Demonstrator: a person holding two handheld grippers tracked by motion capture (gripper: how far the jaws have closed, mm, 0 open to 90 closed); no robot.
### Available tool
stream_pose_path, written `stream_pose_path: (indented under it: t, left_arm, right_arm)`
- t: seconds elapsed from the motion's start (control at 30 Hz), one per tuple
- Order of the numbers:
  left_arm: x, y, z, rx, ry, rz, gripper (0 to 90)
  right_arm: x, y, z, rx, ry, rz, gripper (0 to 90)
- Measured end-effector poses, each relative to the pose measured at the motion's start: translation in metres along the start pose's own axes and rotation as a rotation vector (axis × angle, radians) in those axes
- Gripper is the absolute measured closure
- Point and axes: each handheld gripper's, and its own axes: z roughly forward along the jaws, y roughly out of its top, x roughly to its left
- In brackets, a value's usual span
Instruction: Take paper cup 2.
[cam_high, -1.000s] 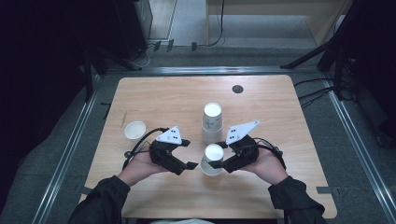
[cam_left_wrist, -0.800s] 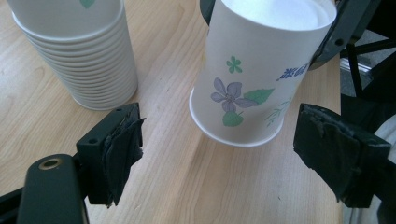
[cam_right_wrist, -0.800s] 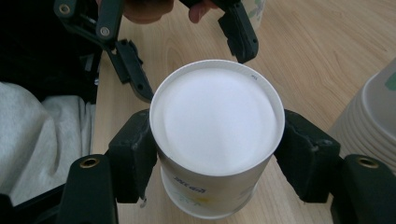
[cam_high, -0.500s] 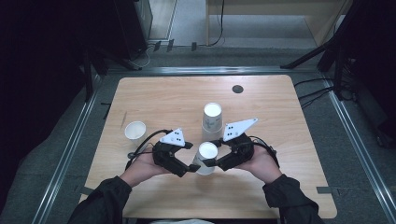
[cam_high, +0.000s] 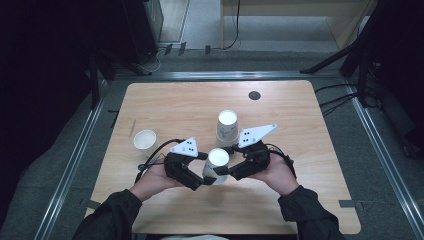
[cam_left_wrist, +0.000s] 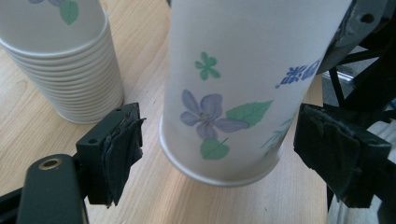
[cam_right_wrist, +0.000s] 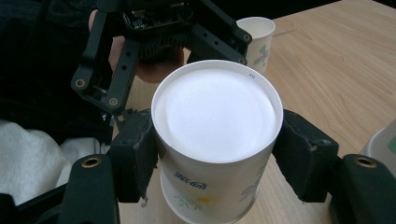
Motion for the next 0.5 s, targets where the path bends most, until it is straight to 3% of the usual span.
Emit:
stream_pose_path:
  t: [0.4, 0.5]
  left_arm:
    - [-0.0031, 0.0013, 0.0009, -0.034, -0.013, 0.001, 16.2]
    - [-0.0055, 0.0007, -0.0011, -0.047, -0.004, 0.033, 22.0]
  right_arm:
    - [0.0031, 0.0054, 0.0007, -0.070, 0.039, 0.021, 34.2]
    - [0.0032, 0.0052, 0.0006, -0.066, 0.035, 0.025, 34.3]
